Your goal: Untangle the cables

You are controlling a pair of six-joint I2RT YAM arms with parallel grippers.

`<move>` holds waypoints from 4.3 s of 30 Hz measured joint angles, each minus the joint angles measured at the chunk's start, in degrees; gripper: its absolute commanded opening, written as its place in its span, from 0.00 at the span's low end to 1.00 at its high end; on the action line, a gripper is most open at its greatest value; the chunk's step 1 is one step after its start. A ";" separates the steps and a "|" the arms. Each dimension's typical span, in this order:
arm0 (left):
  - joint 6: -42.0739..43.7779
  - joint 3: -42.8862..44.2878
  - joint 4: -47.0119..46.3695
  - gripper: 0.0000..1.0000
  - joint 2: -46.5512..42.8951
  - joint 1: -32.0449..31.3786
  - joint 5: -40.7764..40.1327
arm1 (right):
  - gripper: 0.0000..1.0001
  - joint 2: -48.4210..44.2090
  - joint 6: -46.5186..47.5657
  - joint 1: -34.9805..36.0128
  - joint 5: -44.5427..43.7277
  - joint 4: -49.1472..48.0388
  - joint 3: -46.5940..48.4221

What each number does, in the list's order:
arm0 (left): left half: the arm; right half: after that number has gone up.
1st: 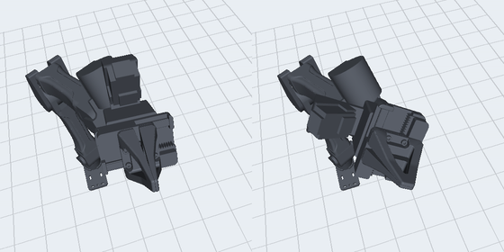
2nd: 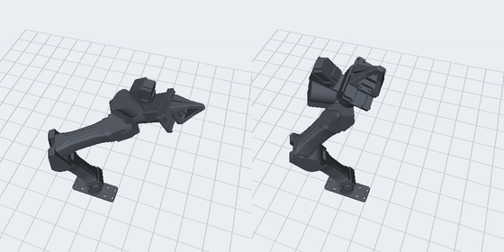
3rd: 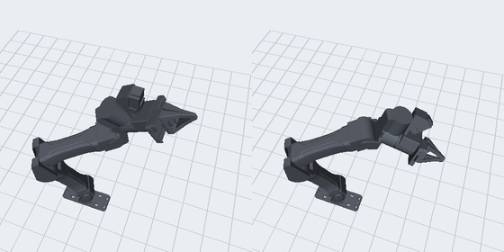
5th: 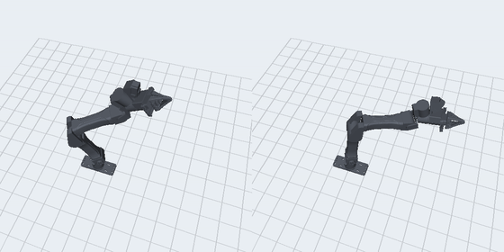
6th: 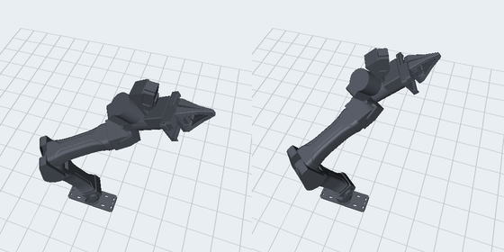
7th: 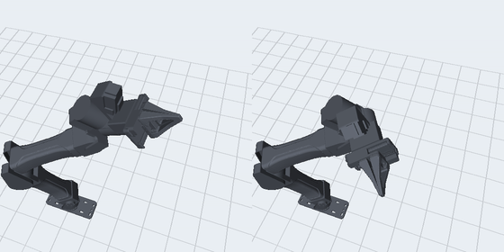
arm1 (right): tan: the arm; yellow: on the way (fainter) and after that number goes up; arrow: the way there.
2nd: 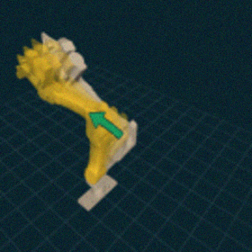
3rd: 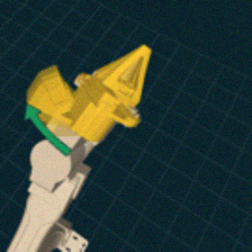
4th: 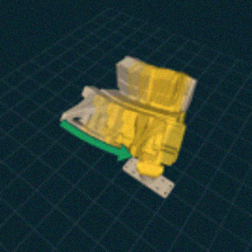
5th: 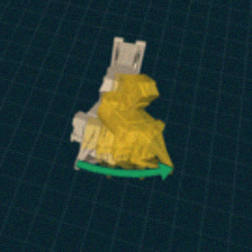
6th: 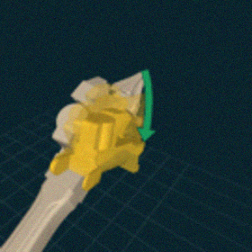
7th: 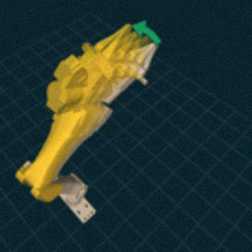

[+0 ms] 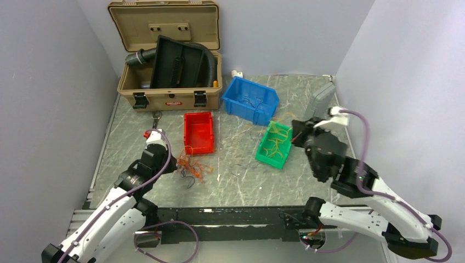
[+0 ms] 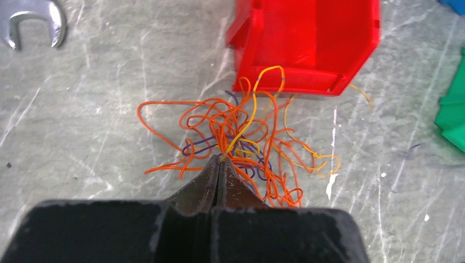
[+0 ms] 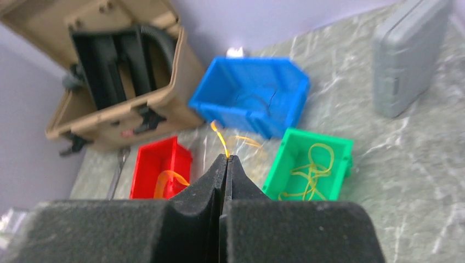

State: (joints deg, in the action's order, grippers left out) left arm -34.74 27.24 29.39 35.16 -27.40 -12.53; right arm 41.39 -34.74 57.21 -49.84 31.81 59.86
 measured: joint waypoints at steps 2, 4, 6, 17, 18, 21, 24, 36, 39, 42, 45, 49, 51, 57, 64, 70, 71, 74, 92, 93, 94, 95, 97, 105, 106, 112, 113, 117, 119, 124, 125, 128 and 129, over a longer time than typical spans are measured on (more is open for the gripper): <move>-1.36 0.00 1.05 0.00 0.35 0.00 -1.40 | 0.00 -2.86 1.22 0.00 -4.00 0.74 1.64; -2.58 0.00 1.97 0.00 0.61 0.00 -2.34 | 0.00 -5.70 2.91 -0.04 -6.54 0.57 2.14; -3.10 0.00 2.14 0.00 0.68 0.00 -2.43 | 0.00 -8.81 4.90 -0.09 -7.80 -0.13 2.16; -1.16 1.81 2.86 0.00 -0.74 0.00 0.13 | 0.00 -1.97 12.20 -0.11 -1.90 -0.04 8.76; -0.57 2.56 2.80 0.00 -1.33 0.00 1.18 | 0.00 -1.60 12.90 -0.11 -1.01 -0.13 9.25; 0.92 4.28 2.12 0.00 -2.62 0.00 4.44 | 0.00 -0.63 14.93 -0.11 2.51 -0.44 11.34; 2.27 5.44 0.11 0.00 -2.93 -0.15 9.75 | 0.00 0.79 16.81 -0.11 6.84 -1.27 15.19; 2.71 6.29 -5.77 0.00 7.69 -16.31 16.28 | 0.00 9.84 21.51 -0.11 13.14 -4.46 22.12; 3.30 7.48 -6.21 0.01 10.19 -17.03 16.17 | 0.00 11.85 21.22 -0.11 9.09 -3.96 22.10; 4.11 7.91 -6.25 0.07 10.43 -17.07 15.65 | 0.00 14.03 19.96 -0.35 4.85 -1.88 21.92; 4.63 8.41 -6.03 0.32 10.10 -17.11 15.10 | 0.00 16.48 17.49 -2.19 2.23 1.68 21.77; 5.57 9.75 -5.40 0.56 9.66 -17.11 14.10 | 0.00 18.58 14.03 -9.60 4.17 5.14 19.19; 5.75 10.38 -4.79 0.62 9.29 -17.11 13.84 | 0.00 18.73 12.85 -13.07 5.88 6.03 17.33; 6.23 10.60 -4.22 0.66 8.48 -17.11 13.55 | 0.00 19.26 10.64 -18.32 10.67 6.54 12.35; 6.62 10.60 -4.20 0.66 8.48 -17.11 13.46 | 0.70 22.86 8.15 -19.61 13.40 7.17 11.50; 6.64 10.60 -3.93 0.66 8.46 -17.11 13.16 | 0.73 23.04 5.99 -21.29 13.40 9.70 11.21; 6.64 10.60 -3.80 0.66 8.44 -17.11 13.14 | 0.73 22.45 5.33 -22.43 13.77 9.70 10.54; 6.67 10.60 -3.41 0.66 8.44 -17.11 13.14 | 0.73 20.17 2.82 -28.06 16.17 9.81 6.14; 7.08 10.58 -2.08 0.66 6.03 -17.11 12.22 | 0.61 7.28 -20.87 -70.14 46.23 6.16 -25.99; 7.10 10.58 -2.08 0.66 5.75 -17.11 12.17 | 0.62 7.45 -21.51 -71.25 48.33 5.27 -27.67; 7.10 10.56 -2.10 0.66 5.46 -17.11 12.13 | 0.62 7.89 -22.18 -72.02 50.84 4.28 -29.31; 7.10 10.49 -2.10 0.66 5.20 -17.11 12.04 | 0.62 8.55 -22.73 -72.35 53.18 3.04 -30.67; 7.13 10.38 -2.05 0.66 4.81 -17.11 11.89 | 0.63 10.14 -23.56 -72.52 56.61 1.31 -32.17; 7.61 9.57 -2.21 0.66 4.68 -17.11 11.56 | 0.63 14.51 -29.07 -72.54 65.75 -6.34 -35.74; 7.63 9.38 -2.14 0.66 4.68 -17.11 11.58 | 0.62 15.02 -30.42 -72.57 66.93 -7.67 -36.94; 7.82 8.85 -2.14 0.66 4.57 -17.11 11.52 | 0.60 15.65 -38.21 -72.61 70.97 -13.64 -43.10; 7.98 8.74 -2.14 0.66 4.39 -17.11 11.41 | 0.59 15.50 -39.21 -72.61 71.14 -14.80 -43.63; 8.22 8.55 -2.10 0.66 3.50 -17.11 11.08 | 0.59 16.04 -42.07 -72.61 71.58 -18.14 -44.85; 8.44 8.55 -2.08 0.66 3.17 -17.11 10.88 | 0.59 17.75 -42.71 -72.61 72.08 -19.39 -44.59; 8.63 8.55 -1.73 0.66 3.13 -17.11 10.19 | 0.51 22.14 -44.65 -72.61 73.66 -22.80 -43.82; 8.66 8.55 -1.53 0.66 3.10 -17.11 9.86 | 0.43 22.77 -45.07 -72.61 73.79 -23.10 -43.69; 8.81 8.55 -1.07 0.66 2.97 -17.11 9.46 | 0.18 24.04 -45.88 -72.57 72.63 -22.49 -43.28; 8.81 8.55 -0.90 0.66 2.93 -17.11 9.35 | 0.07 24.24 -46.31 -72.57 71.91 -21.88 -43.19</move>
State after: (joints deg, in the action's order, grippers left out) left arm -25.93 35.79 28.49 38.09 -44.51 -3.18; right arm 65.63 -81.06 -15.35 22.06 9.93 16.67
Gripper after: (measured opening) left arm 0.663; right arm 0.291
